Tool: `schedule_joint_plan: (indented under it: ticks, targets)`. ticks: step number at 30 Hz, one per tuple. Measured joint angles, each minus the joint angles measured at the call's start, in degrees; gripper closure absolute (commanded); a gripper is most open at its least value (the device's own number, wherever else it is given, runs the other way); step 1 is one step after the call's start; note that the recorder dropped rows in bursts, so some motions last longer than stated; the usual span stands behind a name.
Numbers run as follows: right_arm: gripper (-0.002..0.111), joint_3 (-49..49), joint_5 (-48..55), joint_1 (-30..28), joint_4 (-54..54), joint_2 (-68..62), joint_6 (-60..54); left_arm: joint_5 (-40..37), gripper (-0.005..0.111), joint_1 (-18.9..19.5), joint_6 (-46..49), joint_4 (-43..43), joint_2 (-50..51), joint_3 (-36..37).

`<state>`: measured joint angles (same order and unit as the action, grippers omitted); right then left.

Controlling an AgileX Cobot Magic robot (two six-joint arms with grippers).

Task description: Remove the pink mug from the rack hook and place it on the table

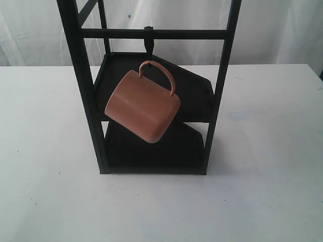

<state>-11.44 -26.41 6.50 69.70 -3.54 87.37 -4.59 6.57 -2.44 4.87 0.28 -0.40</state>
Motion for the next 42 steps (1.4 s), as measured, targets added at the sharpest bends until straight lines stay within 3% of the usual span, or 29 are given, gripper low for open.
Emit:
schedule_joint_plan:
  ticks: [10,17,28,42]
  targets:
    - [0.108,-0.92,3.85,0.96,14.41,-1.65,6.26,0.00,0.107,0.00,0.00,0.00,0.00,0.00]
    - [0.108,-0.92,8.03,1.06,28.15,-1.65,16.79,0.00,0.107,0.00,0.00,0.00,0.00,0.00]
    - [0.108,2.97,28.61,1.06,30.01,-1.70,20.38,0.00,0.107,0.00,0.00,0.00,0.00,0.00]
    - [0.108,4.22,30.64,1.06,30.01,-1.70,20.50,0.00,0.107,0.00,0.00,0.00,0.00,0.00]
